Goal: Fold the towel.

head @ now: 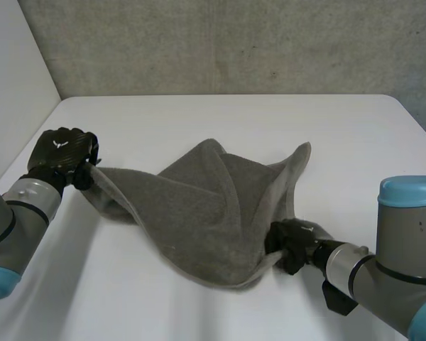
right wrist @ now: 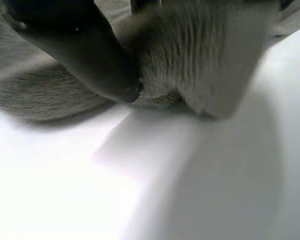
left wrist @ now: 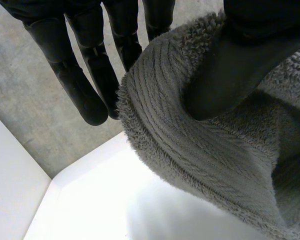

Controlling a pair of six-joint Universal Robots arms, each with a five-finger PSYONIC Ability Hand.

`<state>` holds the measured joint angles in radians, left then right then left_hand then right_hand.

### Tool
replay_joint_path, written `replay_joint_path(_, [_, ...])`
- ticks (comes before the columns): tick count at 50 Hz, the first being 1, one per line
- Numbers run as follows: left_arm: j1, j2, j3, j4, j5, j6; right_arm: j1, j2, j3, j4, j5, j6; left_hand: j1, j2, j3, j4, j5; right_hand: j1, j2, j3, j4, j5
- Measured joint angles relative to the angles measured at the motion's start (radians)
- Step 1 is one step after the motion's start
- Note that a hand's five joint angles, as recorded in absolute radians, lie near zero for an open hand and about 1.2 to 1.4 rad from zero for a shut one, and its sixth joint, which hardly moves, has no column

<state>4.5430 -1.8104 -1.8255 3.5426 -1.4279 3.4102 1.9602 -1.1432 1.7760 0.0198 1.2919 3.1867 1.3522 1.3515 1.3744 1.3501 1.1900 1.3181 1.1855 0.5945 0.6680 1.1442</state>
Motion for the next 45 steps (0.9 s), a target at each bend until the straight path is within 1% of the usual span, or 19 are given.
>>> replay_joint_path(2, [0.0, 0.005, 0.004, -0.008, 0.0, -0.009, -0.005, -0.022, -0.028, -0.001, 0.039, -0.013, 0.0, 0.0, 0.0, 0.0, 0.0, 0.015, 0.099, 0.0, 0.0, 0.032])
replay_joint_path(5, [0.001, 0.018, 0.01, -0.024, 0.0, -0.024, -0.01, -0.065, -0.067, 0.003, 0.074, -0.025, 0.0, 0.0, 0.0, 0.0, 0.0, 0.015, 0.105, 0.0, 0.0, 0.032])
replay_joint_path(9, [0.004, 0.077, 0.031, -0.058, 0.0, -0.07, -0.03, -0.211, -0.168, 0.026, 0.109, -0.064, 0.0, 0.0, 0.001, 0.0, 0.0, 0.015, 0.105, 0.0, 0.0, 0.032])
replay_joint_path(10, [0.005, 0.087, 0.033, -0.063, 0.0, -0.078, -0.033, -0.231, -0.183, 0.031, 0.11, -0.073, 0.0, 0.0, 0.001, 0.0, 0.0, 0.015, 0.105, 0.0, 0.0, 0.032])
replay_joint_path(12, [0.007, 0.134, 0.043, -0.077, 0.001, -0.111, -0.052, -0.314, -0.257, 0.075, 0.109, -0.131, 0.0, 0.0, 0.001, 0.0, 0.0, 0.015, 0.105, 0.0, 0.0, 0.032])
replay_joint_path(15, [0.008, 0.188, 0.05, -0.094, 0.002, -0.138, -0.066, -0.367, -0.328, 0.143, 0.097, -0.213, 0.0, 0.0, 0.001, 0.0, 0.0, 0.015, 0.105, 0.0, 0.0, 0.032])
replay_joint_path(16, [0.008, 0.2, 0.051, -0.099, 0.003, -0.142, -0.069, -0.374, -0.342, 0.161, 0.093, -0.235, 0.0, 0.0, 0.001, 0.0, 0.0, 0.015, 0.106, 0.0, 0.0, 0.032])
replay_joint_path(19, [0.008, 0.236, 0.054, -0.13, 0.006, -0.155, -0.074, -0.379, -0.402, 0.276, 0.067, -0.371, 0.0, 0.0, 0.002, 0.0, 0.0, 0.015, 0.106, 0.0, 0.0, 0.032])
replay_joint_path(22, [0.007, 0.237, 0.055, -0.165, 0.011, -0.158, -0.071, -0.327, -0.442, 0.387, 0.053, -0.522, 0.0, 0.0, 0.002, 0.0, 0.0, 0.015, 0.106, 0.0, 0.0, 0.032])
replay_joint_path(23, [0.007, 0.233, 0.055, -0.17, 0.012, -0.158, -0.07, -0.312, -0.449, 0.403, 0.052, -0.548, 0.0, 0.0, 0.002, 0.0, 0.0, 0.015, 0.106, 0.0, 0.0, 0.032])
replay_joint_path(25, [0.004, 0.192, 0.062, -0.188, 0.017, -0.153, -0.06, -0.244, -0.479, 0.452, 0.061, -0.631, 0.0, 0.005, 0.002, 0.0, 0.0, 0.015, 0.112, 0.0, 0.0, 0.032])
replay_joint_path(28, [0.0, 0.11, 0.089, -0.203, 0.021, -0.138, -0.037, -0.157, -0.528, 0.479, 0.089, -0.688, 0.0, 0.005, 0.003, 0.0, 0.0, 0.015, 0.112, 0.0, 0.0, 0.032])
replay_joint_path(32, [-0.008, -0.011, 0.159, -0.218, 0.021, -0.105, 0.007, -0.052, -0.619, 0.475, 0.133, -0.708, 0.0, 0.005, 0.003, 0.0, 0.0, 0.015, 0.112, 0.0, 0.0, 0.032])
replay_joint_path(35, [-0.024, -0.124, 0.259, -0.231, 0.017, -0.072, 0.047, 0.041, -0.725, 0.441, 0.163, -0.705, 0.003, 0.005, 0.004, 0.001, 0.0, 0.015, 0.112, 0.0, 0.0, 0.032])
replay_joint_path(38, [-0.036, -0.203, 0.355, -0.237, 0.013, -0.055, 0.068, 0.107, -0.811, 0.389, 0.175, -0.703, 0.004, 0.005, 0.004, 0.007, 0.0, 0.015, 0.112, 0.0, 0.0, 0.032])
replay_joint_path(41, [-0.049, -0.279, 0.49, -0.238, 0.004, -0.049, 0.081, 0.176, -0.925, 0.289, 0.183, -0.704, 0.004, 0.005, 0.005, 0.008, 0.0, 0.015, 0.112, 0.0, 0.0, 0.032])
replay_joint_path(45, [-0.071, -0.35, 0.725, -0.229, -0.021, -0.061, 0.083, 0.243, -1.114, 0.092, 0.199, -0.704, 0.005, 0.006, 0.005, 0.008, 0.0, 0.016, 0.14, 0.0, 0.0, 0.032])
